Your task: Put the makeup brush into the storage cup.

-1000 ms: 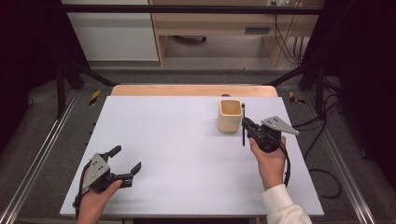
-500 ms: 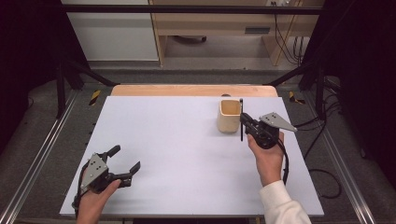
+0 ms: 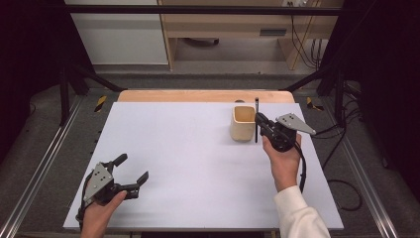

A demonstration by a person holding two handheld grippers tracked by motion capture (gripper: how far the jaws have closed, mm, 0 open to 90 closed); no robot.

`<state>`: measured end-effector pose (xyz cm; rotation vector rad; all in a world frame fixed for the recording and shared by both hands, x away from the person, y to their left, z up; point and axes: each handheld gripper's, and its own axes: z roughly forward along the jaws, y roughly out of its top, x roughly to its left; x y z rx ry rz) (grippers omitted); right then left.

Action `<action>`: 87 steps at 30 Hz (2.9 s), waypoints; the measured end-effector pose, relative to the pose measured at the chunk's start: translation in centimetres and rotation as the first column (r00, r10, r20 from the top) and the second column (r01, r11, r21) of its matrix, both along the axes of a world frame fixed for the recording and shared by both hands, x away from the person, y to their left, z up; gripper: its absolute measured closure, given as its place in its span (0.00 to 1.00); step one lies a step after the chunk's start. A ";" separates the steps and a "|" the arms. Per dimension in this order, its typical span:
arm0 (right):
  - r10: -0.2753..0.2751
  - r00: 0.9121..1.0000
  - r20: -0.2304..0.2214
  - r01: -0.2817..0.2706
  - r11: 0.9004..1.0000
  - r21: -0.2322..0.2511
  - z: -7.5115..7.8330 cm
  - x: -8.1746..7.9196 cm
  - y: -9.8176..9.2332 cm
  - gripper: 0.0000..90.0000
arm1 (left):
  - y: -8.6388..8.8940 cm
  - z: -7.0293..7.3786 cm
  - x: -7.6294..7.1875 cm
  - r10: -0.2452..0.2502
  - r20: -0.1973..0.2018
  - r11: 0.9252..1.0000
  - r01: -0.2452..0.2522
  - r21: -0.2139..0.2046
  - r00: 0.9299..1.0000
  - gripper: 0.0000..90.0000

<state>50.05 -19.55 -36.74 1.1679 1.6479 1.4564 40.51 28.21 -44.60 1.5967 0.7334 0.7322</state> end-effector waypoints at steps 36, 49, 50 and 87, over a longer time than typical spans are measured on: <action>-0.004 0.996 0.084 0.004 1.000 0.006 1.4 2.3 1.1 0.93 | 0.6 0.0 0.1 -0.002 0.009 0.999 0.002 -0.044 1.000 0.04; -0.011 0.996 0.089 0.011 1.000 0.007 1.3 3.2 1.5 0.93 | 0.8 -0.1 0.4 -0.029 0.012 0.998 0.029 -0.054 1.000 0.04; -0.010 0.996 0.089 0.010 1.000 0.007 1.3 3.2 1.6 0.93 | 0.8 -0.1 0.4 -0.034 0.014 0.998 0.035 -0.054 0.999 0.04; -0.018 0.989 0.146 0.019 1.000 -0.003 1.1 4.9 1.6 0.93 | 0.7 -0.2 0.8 -0.051 0.030 0.997 0.052 -0.062 0.998 0.04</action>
